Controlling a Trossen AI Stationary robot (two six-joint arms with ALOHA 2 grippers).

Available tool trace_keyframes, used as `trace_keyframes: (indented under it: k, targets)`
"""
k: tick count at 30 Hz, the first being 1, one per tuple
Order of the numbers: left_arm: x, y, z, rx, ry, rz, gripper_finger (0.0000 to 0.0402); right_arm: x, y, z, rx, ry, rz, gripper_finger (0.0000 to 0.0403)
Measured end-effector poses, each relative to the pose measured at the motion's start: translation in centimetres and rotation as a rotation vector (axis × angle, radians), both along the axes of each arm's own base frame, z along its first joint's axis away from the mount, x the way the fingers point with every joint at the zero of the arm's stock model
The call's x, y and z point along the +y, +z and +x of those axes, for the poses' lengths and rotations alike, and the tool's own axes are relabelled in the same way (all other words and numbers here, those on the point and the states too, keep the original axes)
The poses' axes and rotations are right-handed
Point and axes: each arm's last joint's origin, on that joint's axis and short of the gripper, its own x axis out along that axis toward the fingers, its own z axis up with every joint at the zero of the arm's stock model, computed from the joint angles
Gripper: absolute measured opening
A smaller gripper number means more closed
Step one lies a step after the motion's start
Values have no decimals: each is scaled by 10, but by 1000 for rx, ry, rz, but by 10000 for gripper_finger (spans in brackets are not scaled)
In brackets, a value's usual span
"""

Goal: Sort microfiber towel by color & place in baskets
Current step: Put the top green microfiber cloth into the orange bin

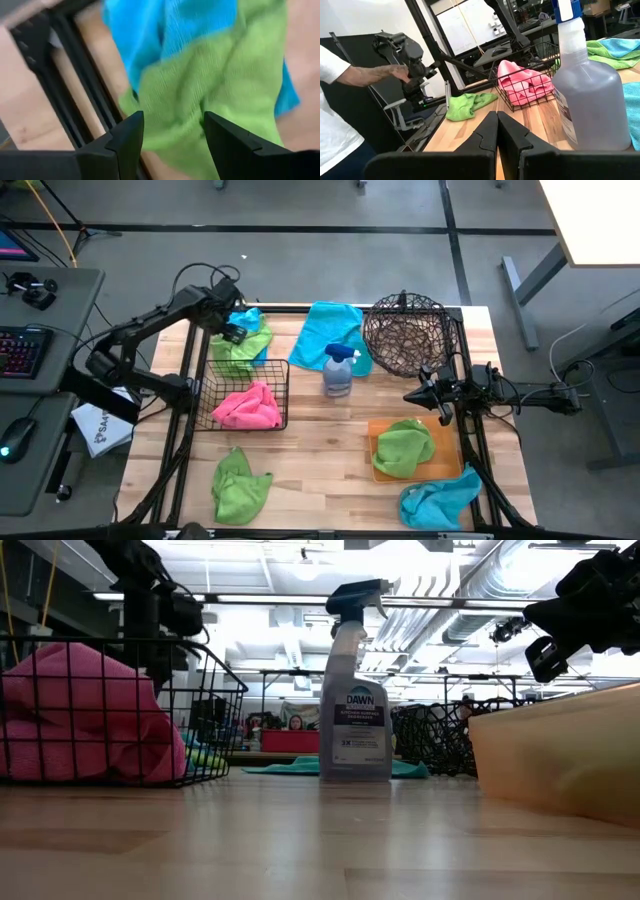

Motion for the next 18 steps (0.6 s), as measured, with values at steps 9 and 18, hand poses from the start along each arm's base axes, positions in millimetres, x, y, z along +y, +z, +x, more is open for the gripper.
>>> trace_keyframes:
  k: [9, 18]
  targets:
    - [-6, -5, 3, 83, -166, -71, 192, 0, 0, 0, 0, 0, 0, 0]
    - [-13, -6, 13, 99, -374, -98, 192, 0, 0, 0, 0, 0, 0, 0]
